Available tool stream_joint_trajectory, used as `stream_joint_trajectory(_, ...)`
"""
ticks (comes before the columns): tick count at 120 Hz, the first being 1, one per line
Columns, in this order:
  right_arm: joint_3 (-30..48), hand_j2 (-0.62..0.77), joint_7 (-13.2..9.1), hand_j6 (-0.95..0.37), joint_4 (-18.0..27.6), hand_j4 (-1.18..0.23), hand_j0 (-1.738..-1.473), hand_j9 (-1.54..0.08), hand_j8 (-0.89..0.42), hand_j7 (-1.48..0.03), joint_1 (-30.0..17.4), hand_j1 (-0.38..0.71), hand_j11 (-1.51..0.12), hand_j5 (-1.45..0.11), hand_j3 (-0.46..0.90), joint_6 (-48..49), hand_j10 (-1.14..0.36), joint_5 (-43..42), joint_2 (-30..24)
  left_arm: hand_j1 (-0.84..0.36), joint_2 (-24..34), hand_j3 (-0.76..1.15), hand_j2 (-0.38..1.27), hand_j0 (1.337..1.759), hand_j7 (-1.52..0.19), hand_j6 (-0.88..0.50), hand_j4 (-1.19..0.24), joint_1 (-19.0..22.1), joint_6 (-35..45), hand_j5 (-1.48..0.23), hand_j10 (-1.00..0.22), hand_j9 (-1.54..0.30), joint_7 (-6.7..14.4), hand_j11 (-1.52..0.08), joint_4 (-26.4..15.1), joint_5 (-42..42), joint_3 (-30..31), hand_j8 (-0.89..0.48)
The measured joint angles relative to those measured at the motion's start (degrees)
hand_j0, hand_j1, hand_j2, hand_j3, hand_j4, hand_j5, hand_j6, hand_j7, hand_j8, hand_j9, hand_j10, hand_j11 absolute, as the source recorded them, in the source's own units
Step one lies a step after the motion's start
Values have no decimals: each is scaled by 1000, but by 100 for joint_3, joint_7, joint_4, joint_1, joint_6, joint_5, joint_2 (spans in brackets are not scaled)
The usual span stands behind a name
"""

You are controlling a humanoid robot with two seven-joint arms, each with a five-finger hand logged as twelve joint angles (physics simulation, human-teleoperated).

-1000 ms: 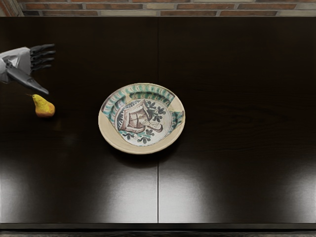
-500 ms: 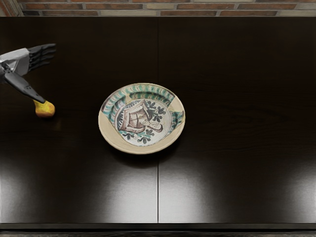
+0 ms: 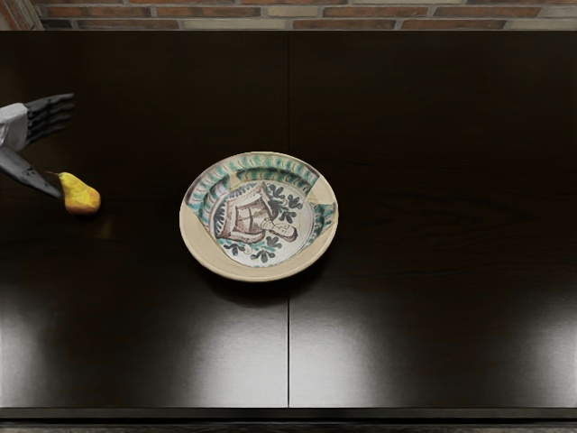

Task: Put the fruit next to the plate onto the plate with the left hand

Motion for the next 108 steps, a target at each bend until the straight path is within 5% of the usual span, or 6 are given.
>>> stream_joint_trajectory(108, 0, -5, 2, -24, 11, -24, -1658, -31, -24, -31, 0, -320, -31, -31, 0, 0, -24, 6, 0, 349, -712, 0, 3, 1658, 0, -5, -4, 326, 0, -1, -2, 0, 47, 0, 1179, -528, 66, -4)
